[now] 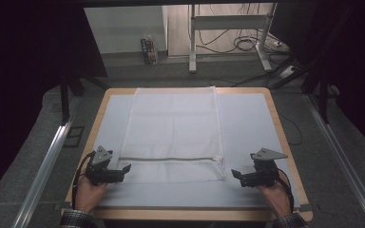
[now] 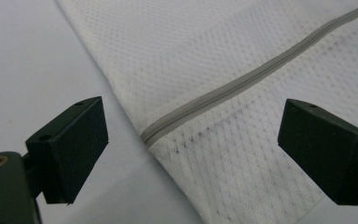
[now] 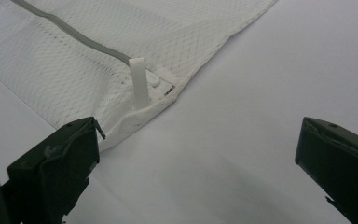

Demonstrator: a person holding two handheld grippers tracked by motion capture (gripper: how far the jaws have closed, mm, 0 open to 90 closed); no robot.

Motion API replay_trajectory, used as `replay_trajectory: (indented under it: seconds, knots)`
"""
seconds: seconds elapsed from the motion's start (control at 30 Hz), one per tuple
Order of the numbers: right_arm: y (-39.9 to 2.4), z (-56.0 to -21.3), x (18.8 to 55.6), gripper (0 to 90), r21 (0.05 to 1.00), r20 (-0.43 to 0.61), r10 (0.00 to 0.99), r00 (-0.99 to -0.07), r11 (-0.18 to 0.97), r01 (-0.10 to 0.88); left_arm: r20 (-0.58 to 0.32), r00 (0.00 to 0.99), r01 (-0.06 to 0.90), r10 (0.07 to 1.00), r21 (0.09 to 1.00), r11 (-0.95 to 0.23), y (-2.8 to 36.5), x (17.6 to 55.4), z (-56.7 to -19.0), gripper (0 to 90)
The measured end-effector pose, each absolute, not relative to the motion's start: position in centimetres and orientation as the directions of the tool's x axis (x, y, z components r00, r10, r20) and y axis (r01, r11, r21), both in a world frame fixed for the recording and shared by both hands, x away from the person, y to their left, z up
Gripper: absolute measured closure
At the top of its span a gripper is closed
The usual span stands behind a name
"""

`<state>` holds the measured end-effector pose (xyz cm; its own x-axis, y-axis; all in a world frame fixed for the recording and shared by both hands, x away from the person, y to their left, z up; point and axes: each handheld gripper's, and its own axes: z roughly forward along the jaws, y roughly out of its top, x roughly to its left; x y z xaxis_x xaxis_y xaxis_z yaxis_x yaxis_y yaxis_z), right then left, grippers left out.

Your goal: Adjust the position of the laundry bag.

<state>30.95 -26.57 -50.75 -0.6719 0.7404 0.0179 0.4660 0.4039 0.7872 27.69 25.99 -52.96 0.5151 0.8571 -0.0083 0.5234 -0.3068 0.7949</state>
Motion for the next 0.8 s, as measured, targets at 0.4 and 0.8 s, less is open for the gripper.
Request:
replay_trajectory:
  seconds: [0.4, 0.8]
  knots:
    - [-26.24, -50.87, 31.01, 0.0, 0.772, 0.027, 0.743, -0.669, 0.41, 0.486, -0.004, 0.485, 0.552, 0.874, 0.777, -0.303, 25.87, 27.75, -53.07, 7.0]
    - [-25.95, -50.96, 31.09, 0.0, 0.774, 0.055, 0.746, -0.663, 0.388, 0.501, -0.064, 0.446, 0.599, 0.893, 0.762, -0.245, 26.27, 28.08, -53.18, 5.6]
